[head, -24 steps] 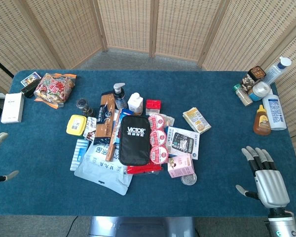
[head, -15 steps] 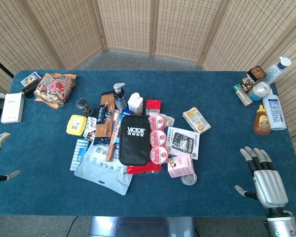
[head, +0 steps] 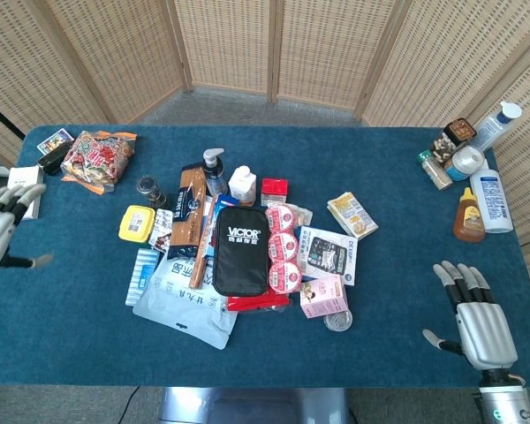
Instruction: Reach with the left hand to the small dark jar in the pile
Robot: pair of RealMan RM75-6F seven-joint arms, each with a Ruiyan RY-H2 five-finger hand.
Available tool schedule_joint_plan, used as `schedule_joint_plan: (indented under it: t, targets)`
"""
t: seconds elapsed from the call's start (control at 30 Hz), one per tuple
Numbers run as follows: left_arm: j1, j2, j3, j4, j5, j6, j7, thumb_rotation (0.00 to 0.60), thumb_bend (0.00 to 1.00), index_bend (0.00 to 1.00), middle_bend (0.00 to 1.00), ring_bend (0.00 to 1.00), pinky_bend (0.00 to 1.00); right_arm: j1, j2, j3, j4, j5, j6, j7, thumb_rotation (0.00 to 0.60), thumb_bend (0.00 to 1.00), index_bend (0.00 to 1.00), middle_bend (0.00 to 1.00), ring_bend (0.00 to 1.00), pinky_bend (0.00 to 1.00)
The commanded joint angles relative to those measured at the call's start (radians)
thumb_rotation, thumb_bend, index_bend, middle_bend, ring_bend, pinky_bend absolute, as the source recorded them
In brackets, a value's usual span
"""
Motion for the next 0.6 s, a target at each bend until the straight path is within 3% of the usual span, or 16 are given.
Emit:
schedule_joint_plan:
  t: [0.03,0.2,0.33,0.6]
  targets:
    - [-0.186,0.004,-0.076,-0.045,-0.224,-0.174,0.252,0.600,0.00,0.00,0.00,0.00,0.00,0.003,0.000,0.005,0.007,0.012,-0.005,0.008,0.600,0.00,0.00,0.00,0.00,0.00]
    - [-0.328,-0.091,-0.074,0.022,-0.424,-0.262,0.418,0.600,0.00,0.00,0.00,0.00,0.00,0.007,-0.001,0.010,0.018,0.032,-0.017,0.019,0.600,0.00,0.00,0.00,0.00,0.00]
    - [-0.443,-0.206,-0.040,0.113,-0.576,-0.292,0.551,0.600,0.00,0.00,0.00,0.00,0.00,0.010,0.001,0.017,0.026,0.051,-0.024,0.036,0.600,0.00,0.00,0.00,0.00,0.00]
    - [-0.529,-0.420,-0.011,0.274,-0.687,-0.274,0.606,0.600,0.00,0.00,0.00,0.00,0.00,0.010,0.009,0.024,0.039,0.070,-0.026,0.071,0.600,0.00,0.00,0.00,0.00,0.00]
